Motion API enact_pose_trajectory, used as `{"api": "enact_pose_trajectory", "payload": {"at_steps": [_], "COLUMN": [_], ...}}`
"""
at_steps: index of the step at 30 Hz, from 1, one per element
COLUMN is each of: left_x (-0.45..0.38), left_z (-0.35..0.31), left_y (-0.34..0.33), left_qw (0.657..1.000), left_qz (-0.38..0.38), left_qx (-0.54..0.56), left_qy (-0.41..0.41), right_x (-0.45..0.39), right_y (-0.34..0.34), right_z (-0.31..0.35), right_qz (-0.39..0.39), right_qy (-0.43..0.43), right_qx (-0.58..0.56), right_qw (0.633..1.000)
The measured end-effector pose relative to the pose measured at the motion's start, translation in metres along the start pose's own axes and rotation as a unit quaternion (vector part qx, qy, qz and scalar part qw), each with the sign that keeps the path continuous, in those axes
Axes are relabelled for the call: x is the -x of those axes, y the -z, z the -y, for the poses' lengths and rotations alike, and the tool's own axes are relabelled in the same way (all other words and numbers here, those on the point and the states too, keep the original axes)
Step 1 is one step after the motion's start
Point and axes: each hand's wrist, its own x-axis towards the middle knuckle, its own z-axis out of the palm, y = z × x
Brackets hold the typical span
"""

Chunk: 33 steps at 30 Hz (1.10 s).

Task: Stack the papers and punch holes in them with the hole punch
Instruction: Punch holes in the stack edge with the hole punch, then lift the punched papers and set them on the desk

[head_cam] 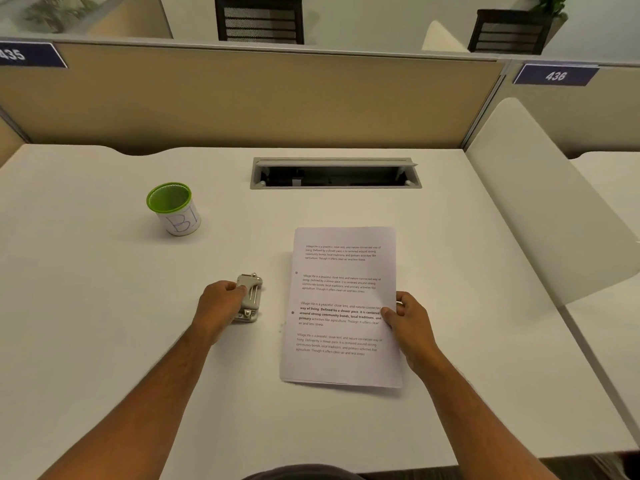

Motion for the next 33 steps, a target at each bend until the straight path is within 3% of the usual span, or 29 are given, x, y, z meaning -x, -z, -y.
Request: {"api": "enact_pose_trajectory", "payload": {"at_steps": [7,9,11,13,17,19,24,33], "left_x": [0.000,0.004,0.012,0.018,0.028,0.030,0.032,0.031], "left_z": [-0.005,-0.013,-0.027,-0.045,-0.072,-0.081,-0.106,-0.121], "left_y": [0.000,-0.004,-0.011,-0.023,-0.043,-0.052,-0.074,-0.106], "left_qw": [0.994,0.989,0.977,0.973,0.977,0.967,0.958,0.958], "left_qz": [-0.031,-0.097,-0.127,-0.081,0.116,0.163,0.161,0.152], "left_qx": [-0.101,-0.098,-0.063,-0.025,0.086,0.109,0.121,0.112], "left_qy": [-0.014,-0.061,-0.159,-0.216,-0.155,-0.163,-0.205,-0.217], "right_x": [-0.002,-0.003,-0.005,-0.008,-0.014,-0.016,-0.025,-0.048], "right_y": [0.004,0.006,0.009,0.012,0.020,0.024,0.037,0.054], "right_z": [0.007,0.009,0.010,0.013,0.024,0.032,0.051,0.045], "right_qz": [0.000,0.005,0.009,0.015,0.010,0.005,-0.014,-0.018], "right_qy": [0.017,0.024,0.034,0.046,0.078,0.101,0.148,0.146], "right_qx": [0.006,0.010,0.009,-0.002,-0.016,-0.028,-0.058,-0.082], "right_qw": [1.000,1.000,0.999,0.999,0.997,0.994,0.987,0.986]}}
